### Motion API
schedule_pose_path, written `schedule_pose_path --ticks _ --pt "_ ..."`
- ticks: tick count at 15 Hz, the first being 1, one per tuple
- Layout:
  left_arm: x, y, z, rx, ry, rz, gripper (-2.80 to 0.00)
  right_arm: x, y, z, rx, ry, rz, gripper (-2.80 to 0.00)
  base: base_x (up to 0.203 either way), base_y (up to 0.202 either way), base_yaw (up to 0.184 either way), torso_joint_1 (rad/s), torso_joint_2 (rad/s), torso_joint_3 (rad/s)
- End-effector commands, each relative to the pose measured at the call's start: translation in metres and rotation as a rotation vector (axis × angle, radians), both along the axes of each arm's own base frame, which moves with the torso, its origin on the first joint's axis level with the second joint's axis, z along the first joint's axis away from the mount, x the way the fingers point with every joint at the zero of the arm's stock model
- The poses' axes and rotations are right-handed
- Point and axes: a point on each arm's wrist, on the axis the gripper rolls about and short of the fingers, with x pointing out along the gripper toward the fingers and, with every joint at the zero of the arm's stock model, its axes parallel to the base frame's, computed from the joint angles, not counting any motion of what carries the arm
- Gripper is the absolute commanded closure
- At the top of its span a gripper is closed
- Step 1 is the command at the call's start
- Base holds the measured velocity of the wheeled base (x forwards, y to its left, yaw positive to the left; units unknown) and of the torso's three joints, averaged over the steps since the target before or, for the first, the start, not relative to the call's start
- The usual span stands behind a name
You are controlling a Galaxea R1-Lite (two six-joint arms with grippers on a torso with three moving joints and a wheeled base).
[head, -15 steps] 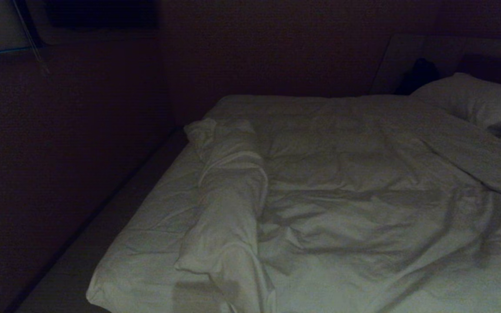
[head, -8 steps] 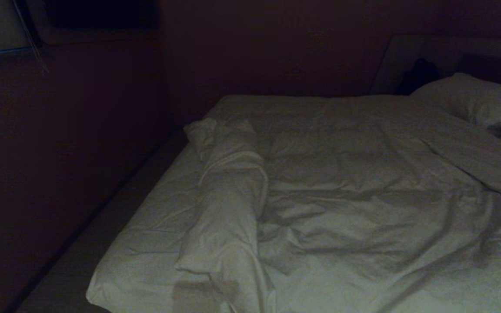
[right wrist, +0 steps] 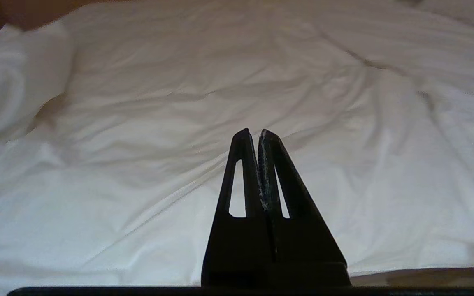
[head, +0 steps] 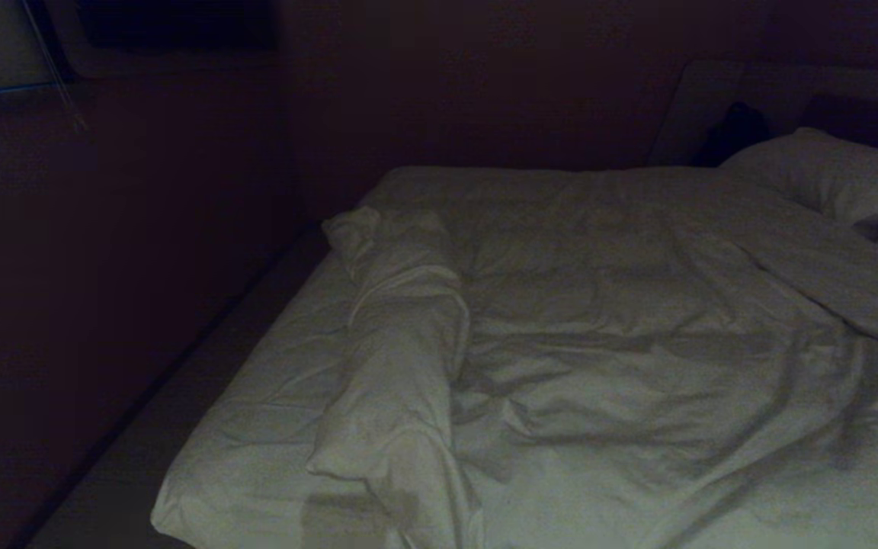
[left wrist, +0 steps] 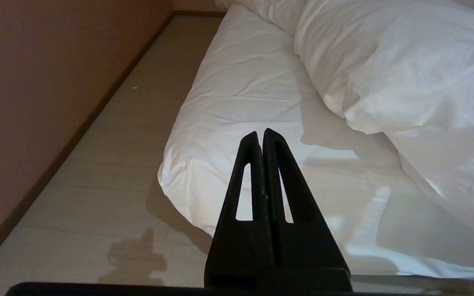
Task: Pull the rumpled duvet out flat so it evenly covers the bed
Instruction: Flatten the corners of the folded blanket
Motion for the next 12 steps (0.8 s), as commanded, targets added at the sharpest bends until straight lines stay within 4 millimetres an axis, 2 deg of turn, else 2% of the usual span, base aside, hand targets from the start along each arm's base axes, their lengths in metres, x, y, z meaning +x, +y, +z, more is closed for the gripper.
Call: schedule_pose_path --ticks 1,9,12 --pt "0.000 0.000 0.000 0.000 0.001 0.001 0.00 0.003 0.001 -0.006 -0.002 0.025 0.029 0.00 0.000 0.000 0.000 0.000 0.00 0.000" --pt "0.000 0.000 0.000 0.000 0.000 0.001 0.00 0.012 0.002 -0.017 -0.046 0.034 0.094 0.00 0.000 0.000 0.000 0.000 0.00 0.000" --pt "0.000 0.000 0.000 0.000 0.001 0.001 0.00 0.022 0.002 -0.030 -0.081 0.018 0.106 0.00 0.000 0.000 0.000 0.000 0.00 0.000"
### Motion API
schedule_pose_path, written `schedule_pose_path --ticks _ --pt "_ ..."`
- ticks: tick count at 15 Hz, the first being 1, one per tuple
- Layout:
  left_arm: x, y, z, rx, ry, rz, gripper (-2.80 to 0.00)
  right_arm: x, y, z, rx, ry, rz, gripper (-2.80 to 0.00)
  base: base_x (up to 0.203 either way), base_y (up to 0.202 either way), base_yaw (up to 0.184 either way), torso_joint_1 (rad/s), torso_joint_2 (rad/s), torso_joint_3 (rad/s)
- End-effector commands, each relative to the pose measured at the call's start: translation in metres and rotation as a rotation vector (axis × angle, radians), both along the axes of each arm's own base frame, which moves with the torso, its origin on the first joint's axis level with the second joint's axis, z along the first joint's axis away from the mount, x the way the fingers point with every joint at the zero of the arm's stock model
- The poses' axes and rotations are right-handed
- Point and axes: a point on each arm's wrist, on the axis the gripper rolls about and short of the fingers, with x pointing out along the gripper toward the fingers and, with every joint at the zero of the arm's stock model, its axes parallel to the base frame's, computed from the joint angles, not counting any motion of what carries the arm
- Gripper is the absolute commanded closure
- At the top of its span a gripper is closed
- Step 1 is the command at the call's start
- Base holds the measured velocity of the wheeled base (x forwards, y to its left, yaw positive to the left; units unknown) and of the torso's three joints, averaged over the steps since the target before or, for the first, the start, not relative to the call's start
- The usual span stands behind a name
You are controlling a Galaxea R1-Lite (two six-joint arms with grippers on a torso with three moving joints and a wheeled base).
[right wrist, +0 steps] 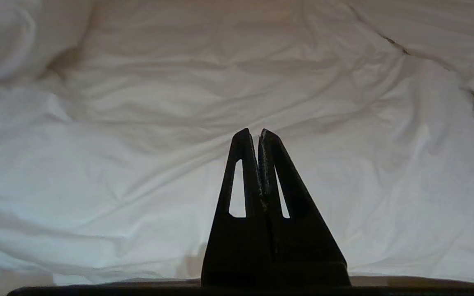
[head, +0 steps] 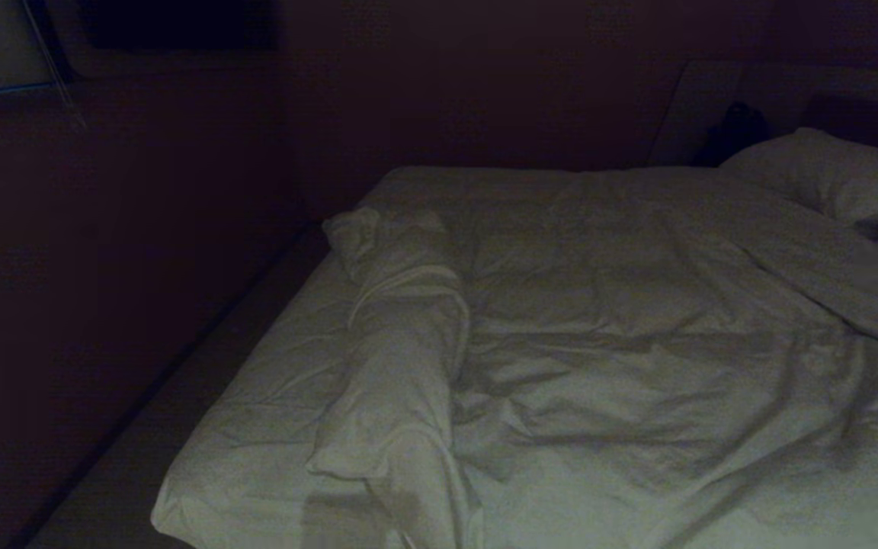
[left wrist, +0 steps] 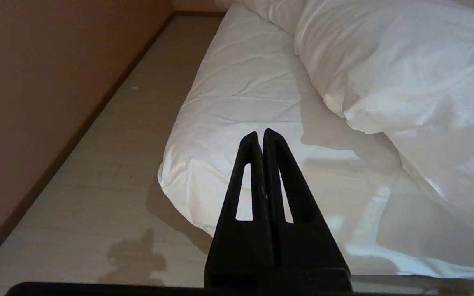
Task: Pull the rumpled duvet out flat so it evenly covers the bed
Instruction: Flatten the corners of the folded blanket
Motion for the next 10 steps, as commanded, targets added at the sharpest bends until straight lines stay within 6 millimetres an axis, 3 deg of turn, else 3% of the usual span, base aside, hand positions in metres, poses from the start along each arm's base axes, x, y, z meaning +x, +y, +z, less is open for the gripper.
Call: schedule_pose_path --ticks 1,10 --pt "0.000 0.000 0.000 -0.001 0.001 0.001 0.00 0.004 0.001 0.000 -0.015 -0.065 0.034 0.00 0.000 0.000 0.000 0.000 0.00 0.000" --pt "0.000 0.000 0.000 -0.001 0.000 0.001 0.00 0.011 0.002 -0.019 -0.015 -0.003 0.113 0.00 0.000 0.000 0.000 0.000 0.00 0.000"
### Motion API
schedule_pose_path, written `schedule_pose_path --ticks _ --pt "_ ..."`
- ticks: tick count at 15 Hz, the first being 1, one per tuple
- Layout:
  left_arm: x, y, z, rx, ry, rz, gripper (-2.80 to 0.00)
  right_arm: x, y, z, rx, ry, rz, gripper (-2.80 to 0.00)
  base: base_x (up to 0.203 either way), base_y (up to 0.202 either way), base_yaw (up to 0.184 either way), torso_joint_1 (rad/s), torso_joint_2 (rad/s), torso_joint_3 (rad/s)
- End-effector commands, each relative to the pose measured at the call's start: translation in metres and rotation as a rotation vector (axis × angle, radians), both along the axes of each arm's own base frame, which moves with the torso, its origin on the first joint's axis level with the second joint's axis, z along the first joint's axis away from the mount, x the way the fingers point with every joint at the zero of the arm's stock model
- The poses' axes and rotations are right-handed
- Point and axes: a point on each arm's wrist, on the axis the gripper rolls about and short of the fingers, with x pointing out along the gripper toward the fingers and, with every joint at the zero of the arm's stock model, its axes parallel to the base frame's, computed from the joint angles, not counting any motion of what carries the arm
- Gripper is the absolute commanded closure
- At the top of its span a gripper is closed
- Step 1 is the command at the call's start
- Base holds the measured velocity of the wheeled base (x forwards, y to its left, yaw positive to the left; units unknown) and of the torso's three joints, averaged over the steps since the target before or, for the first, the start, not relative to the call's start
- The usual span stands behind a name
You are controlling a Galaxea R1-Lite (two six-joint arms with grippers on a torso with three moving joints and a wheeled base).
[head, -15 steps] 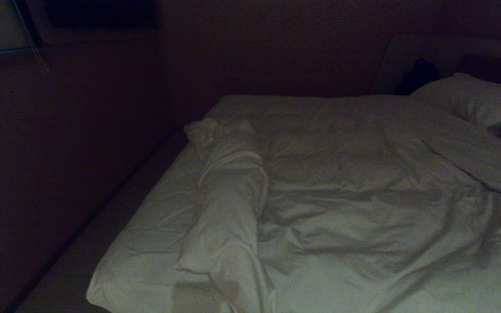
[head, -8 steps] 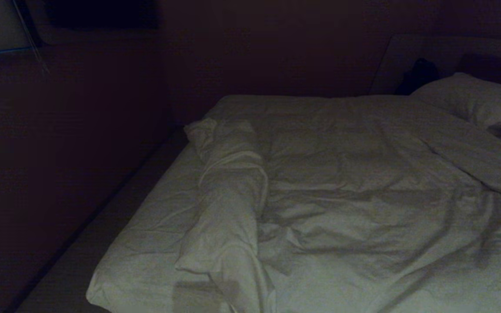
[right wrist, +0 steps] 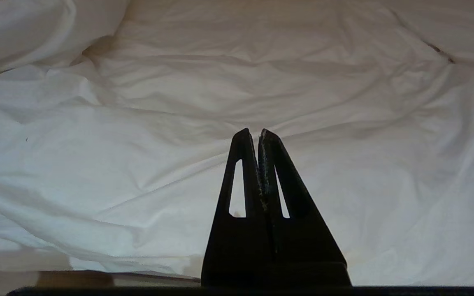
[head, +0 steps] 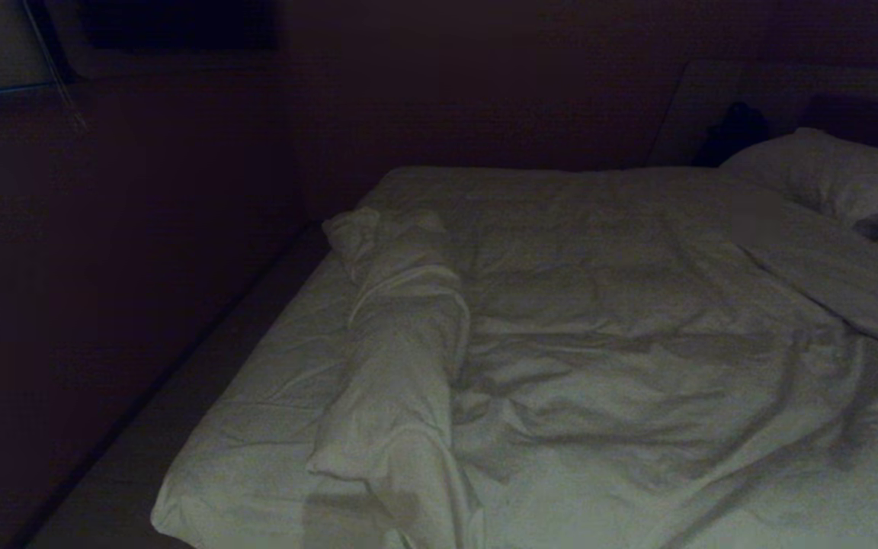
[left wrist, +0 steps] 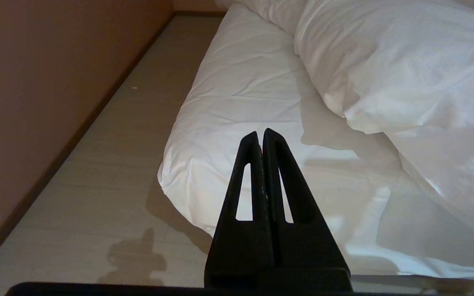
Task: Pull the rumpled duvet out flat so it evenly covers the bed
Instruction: Flatten the corners of the folded blanket
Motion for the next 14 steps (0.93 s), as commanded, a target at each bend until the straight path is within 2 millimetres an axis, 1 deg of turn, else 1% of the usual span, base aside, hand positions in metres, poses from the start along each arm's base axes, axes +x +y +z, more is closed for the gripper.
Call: schedule_pose_path --ticks 1,2,4,6,8,14 --pt "0.0000 0.0000 -0.0002 0.000 0.001 0.001 0.00 0.0003 0.0000 -0.0010 -0.001 0.004 -0.001 0.00 0.000 0.000 0.000 0.000 0.00 0.000" --pt "-0.0001 0.0000 0.0002 0.000 -0.001 0.001 0.00 0.0005 -0.0002 -0.0018 -0.003 0.007 -0.008 0.00 0.000 0.000 0.000 0.000 0.00 0.000" --pt "-0.0001 0.0000 0.0002 0.000 -0.001 0.001 0.00 0.0030 -0.0006 -0.0092 -0.007 0.025 -0.025 0.00 0.000 0.000 0.000 0.000 0.00 0.000" --pt "0.0000 0.0000 -0.0002 0.000 0.001 0.001 0.00 0.0039 -0.0007 -0.0082 -0.004 -0.004 -0.029 0.00 0.000 0.000 0.000 0.000 0.00 0.000" --pt "0.0000 0.0000 -0.0002 0.000 0.001 0.001 0.00 0.0038 -0.0007 -0.0083 0.031 -0.004 -0.029 0.00 0.000 0.000 0.000 0.000 0.00 0.000" --pt "-0.0001 0.0000 0.0002 0.000 -0.001 0.001 0.00 0.0038 -0.0007 -0.0082 0.033 -0.005 -0.029 0.00 0.000 0.000 0.000 0.000 0.00 0.000"
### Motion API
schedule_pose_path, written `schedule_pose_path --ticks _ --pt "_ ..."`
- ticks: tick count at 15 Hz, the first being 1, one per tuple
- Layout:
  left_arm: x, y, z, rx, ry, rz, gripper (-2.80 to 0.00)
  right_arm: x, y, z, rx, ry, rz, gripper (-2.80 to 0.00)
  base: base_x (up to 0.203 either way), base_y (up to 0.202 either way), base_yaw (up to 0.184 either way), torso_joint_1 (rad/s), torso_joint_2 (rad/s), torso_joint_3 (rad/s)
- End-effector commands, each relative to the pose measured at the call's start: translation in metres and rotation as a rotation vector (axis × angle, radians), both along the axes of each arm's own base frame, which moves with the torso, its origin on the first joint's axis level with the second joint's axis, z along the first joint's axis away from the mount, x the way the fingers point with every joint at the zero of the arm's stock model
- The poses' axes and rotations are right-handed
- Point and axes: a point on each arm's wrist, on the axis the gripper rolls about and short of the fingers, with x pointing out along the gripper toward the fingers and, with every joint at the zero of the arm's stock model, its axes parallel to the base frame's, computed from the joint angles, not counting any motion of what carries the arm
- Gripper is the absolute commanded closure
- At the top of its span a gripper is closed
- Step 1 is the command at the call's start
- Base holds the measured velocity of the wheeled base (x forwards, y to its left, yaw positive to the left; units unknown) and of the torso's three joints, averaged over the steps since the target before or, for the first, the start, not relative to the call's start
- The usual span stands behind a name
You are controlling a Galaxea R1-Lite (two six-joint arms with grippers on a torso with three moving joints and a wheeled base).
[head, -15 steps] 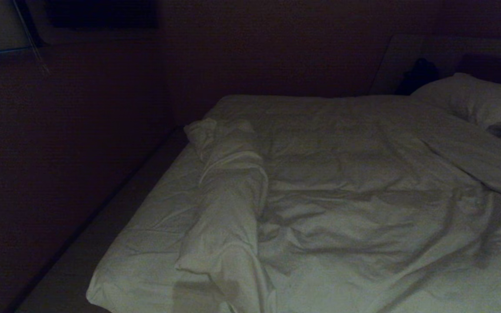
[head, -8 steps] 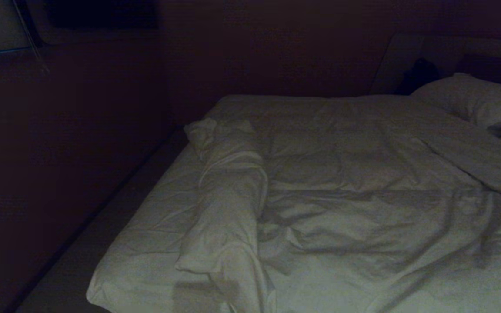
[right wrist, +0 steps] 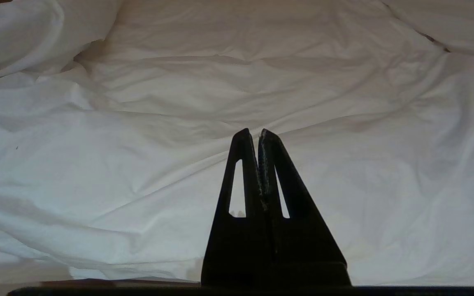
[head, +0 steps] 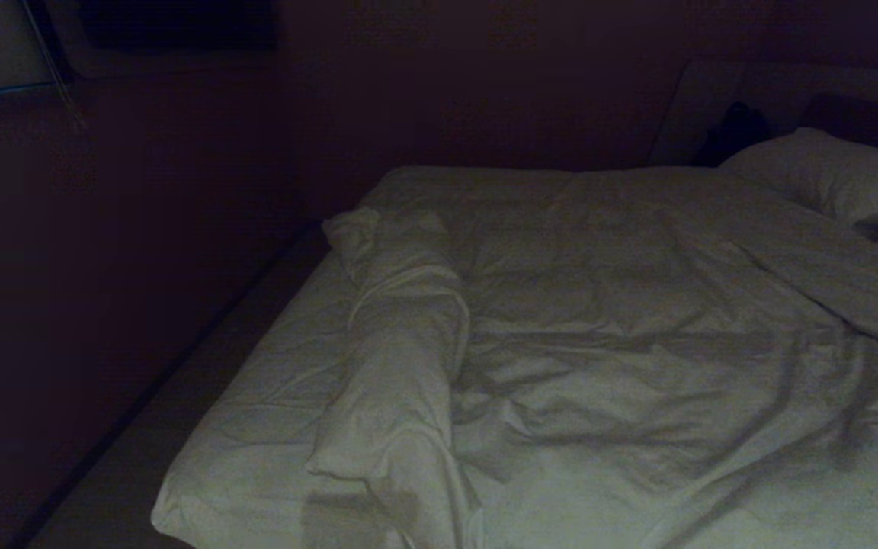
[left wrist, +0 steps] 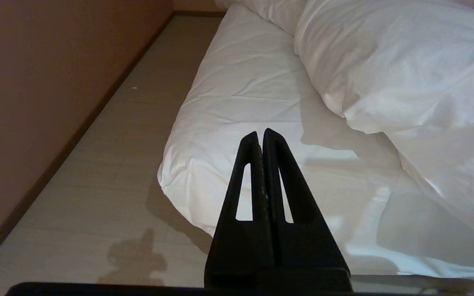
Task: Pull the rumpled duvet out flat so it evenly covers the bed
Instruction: Flatten the corners of the folded blanket
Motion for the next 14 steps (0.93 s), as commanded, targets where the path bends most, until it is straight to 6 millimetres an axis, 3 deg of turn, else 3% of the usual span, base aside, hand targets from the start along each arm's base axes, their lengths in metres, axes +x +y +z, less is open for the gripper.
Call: schedule_pose_path --ticks 1,14 --pt "-0.0001 0.0000 0.0001 -0.001 -0.001 0.001 0.00 0.0000 0.0000 -0.0001 0.000 -0.001 0.001 0.00 0.000 0.000 0.000 0.000 0.00 0.000" --pt "0.0001 0.0000 -0.0005 0.000 0.002 0.003 0.00 0.0000 0.0000 -0.0001 0.000 -0.001 -0.001 0.00 0.000 0.000 0.000 0.000 0.00 0.000"
